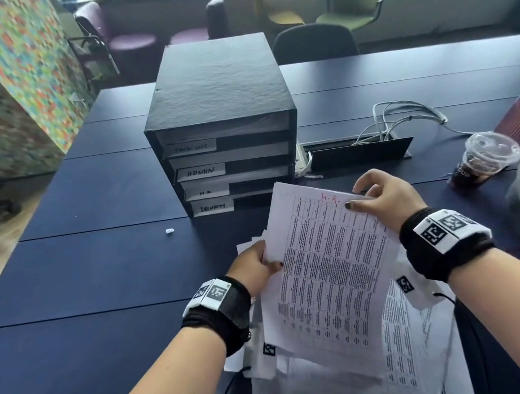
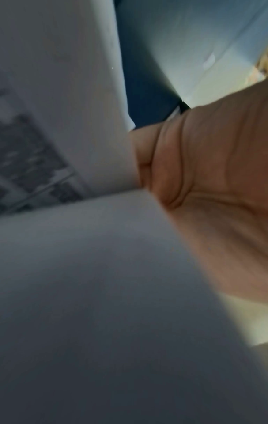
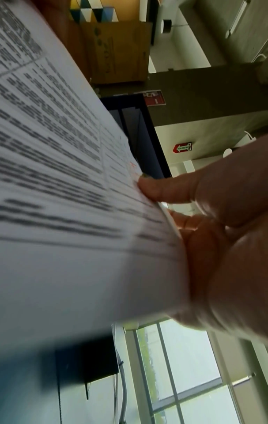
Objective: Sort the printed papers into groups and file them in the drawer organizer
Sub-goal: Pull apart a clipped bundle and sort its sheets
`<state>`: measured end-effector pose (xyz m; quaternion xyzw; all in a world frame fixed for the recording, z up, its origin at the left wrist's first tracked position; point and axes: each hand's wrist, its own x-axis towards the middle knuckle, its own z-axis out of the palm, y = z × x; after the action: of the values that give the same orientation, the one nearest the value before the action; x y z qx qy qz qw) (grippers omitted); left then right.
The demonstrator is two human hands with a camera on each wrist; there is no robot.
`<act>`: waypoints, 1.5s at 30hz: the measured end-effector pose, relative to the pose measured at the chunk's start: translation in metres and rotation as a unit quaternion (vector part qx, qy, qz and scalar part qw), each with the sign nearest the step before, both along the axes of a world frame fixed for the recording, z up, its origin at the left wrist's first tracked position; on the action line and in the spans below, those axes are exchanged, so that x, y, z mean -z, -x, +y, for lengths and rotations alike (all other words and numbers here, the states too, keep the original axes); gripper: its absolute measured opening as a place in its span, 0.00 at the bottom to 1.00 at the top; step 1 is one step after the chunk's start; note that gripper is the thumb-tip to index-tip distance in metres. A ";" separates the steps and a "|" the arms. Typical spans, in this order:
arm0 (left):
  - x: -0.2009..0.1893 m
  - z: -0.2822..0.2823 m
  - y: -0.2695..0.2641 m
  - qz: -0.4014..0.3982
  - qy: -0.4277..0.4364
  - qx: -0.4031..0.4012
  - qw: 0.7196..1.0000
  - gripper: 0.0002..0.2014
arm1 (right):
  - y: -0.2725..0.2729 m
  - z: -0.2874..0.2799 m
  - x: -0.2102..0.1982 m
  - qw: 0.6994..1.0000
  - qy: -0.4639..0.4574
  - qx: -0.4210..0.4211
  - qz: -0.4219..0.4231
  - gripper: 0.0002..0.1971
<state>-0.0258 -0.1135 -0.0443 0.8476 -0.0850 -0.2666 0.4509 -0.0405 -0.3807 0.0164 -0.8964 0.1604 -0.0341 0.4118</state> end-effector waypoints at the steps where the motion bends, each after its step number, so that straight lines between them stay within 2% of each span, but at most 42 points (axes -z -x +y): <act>1: 0.004 0.002 -0.001 0.000 -0.008 -0.015 1.000 0.09 | 0.001 -0.002 0.000 1.000 -0.009 0.008 -0.004 0.15; 5: 0.009 0.011 -0.002 0.014 0.019 -0.093 0.995 0.13 | 0.010 -0.014 0.010 0.998 -0.050 0.042 0.015 0.31; 7: 0.015 0.013 -0.003 0.036 0.044 -0.124 0.991 0.14 | 0.017 -0.016 0.020 0.988 -0.143 0.029 0.043 0.43; 8: 0.016 0.012 -0.002 0.047 0.055 -0.126 0.989 0.14 | 0.020 -0.014 0.025 0.979 -0.191 0.026 0.061 0.46; 9: 0.018 0.011 0.000 0.063 0.074 -0.124 0.987 0.13 | 0.024 -0.012 0.031 0.970 -0.230 0.024 0.071 0.43; 10: 0.020 0.009 0.002 0.078 0.096 -0.121 0.985 0.13 | 0.028 -0.009 0.037 0.967 -0.243 0.015 0.078 0.36; 11: 0.021 0.006 0.004 0.086 0.098 -0.112 0.985 0.13 | 0.030 -0.006 0.043 0.968 -0.239 0.015 0.078 0.28; 12: 0.022 0.003 0.007 0.081 0.086 -0.097 0.988 0.11 | 0.032 -0.005 0.051 0.969 -0.236 0.022 0.075 0.24; 14: 0.022 -0.001 0.011 0.075 0.034 -0.067 0.994 0.02 | 0.032 -0.007 0.067 0.961 -0.266 0.045 0.066 0.21; 15: 0.024 -0.001 0.011 0.079 0.022 -0.065 0.995 0.02 | 0.032 -0.010 0.073 0.958 -0.274 0.053 0.067 0.18; 17: 0.029 0.006 0.007 0.069 -0.006 -0.088 0.994 0.03 | 0.032 -0.021 0.085 0.967 -0.228 0.071 0.084 0.14; 18: 0.032 0.013 0.004 0.041 -0.038 -0.119 0.991 0.01 | 0.034 -0.027 0.090 0.973 -0.190 0.078 0.103 0.14; 20: 0.036 0.028 -0.002 -0.002 -0.118 -0.197 0.973 0.06 | 0.037 -0.039 0.101 0.978 -0.123 0.092 0.141 0.14; 22: 0.042 0.040 -0.004 0.019 -0.140 -0.237 0.961 0.12 | 0.041 -0.048 0.110 0.977 -0.056 0.109 0.177 0.15; 25: 0.050 0.045 -0.004 0.090 -0.098 -0.272 0.953 0.15 | 0.049 -0.054 0.119 0.964 0.025 0.106 0.243 0.17; 27: 0.048 0.042 -0.005 0.099 -0.085 -0.263 0.956 0.07 | 0.052 -0.054 0.125 0.962 0.014 0.116 0.245 0.17; 28: 0.048 0.040 -0.006 0.094 -0.092 -0.238 0.962 0.07 | 0.053 -0.055 0.128 0.964 -0.002 0.127 0.236 0.16; 30: 0.047 0.036 -0.007 0.091 -0.103 -0.195 0.971 0.16 | 0.055 -0.054 0.128 0.965 -0.021 0.134 0.224 0.15; 32: 0.043 0.030 -0.007 0.088 -0.093 -0.180 0.975 0.19 | 0.056 -0.052 0.128 0.969 -0.041 0.132 0.207 0.12; 34: 0.045 0.024 -0.010 0.089 -0.066 -0.184 0.977 0.17 | 0.058 -0.049 0.127 0.971 -0.096 0.136 0.173 0.07; 37: 0.044 0.015 -0.015 0.083 -0.017 -0.217 0.973 0.10 | 0.059 -0.045 0.126 0.967 -0.162 0.128 0.150 0.15; 39: 0.040 0.010 -0.016 0.075 0.036 -0.254 0.964 0.05 | 0.059 -0.043 0.126 0.966 -0.174 0.121 0.145 0.16; 41: 0.037 0.007 -0.016 0.067 0.068 -0.270 0.958 0.05 | 0.059 -0.044 0.127 0.965 -0.177 0.122 0.147 0.17; 45: 0.033 0.007 -0.019 0.026 0.074 -0.272 0.959 0.03 | 0.058 -0.048 0.137 0.964 -0.169 0.122 0.163 0.16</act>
<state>-0.0072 -0.1063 -0.0775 0.7955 0.1406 -0.1490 0.5702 -0.0988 -0.4288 -0.1205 -0.7805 0.3372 0.0897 0.5187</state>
